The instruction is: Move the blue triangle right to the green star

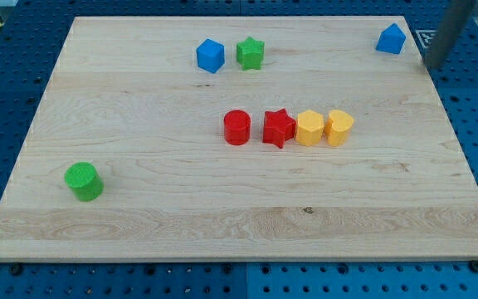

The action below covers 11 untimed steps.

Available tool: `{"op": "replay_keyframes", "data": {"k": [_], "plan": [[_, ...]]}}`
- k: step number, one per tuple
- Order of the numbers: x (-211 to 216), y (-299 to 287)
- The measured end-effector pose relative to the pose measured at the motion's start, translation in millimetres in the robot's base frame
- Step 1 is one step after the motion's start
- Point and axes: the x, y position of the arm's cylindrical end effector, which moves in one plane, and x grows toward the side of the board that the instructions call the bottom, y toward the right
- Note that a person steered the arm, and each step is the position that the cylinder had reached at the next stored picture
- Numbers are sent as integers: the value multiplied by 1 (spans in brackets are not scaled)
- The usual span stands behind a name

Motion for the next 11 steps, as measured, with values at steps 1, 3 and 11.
{"op": "replay_keyframes", "data": {"k": [1,3,11], "plan": [[-45,1],[-47,-121],[-29,-194]]}}
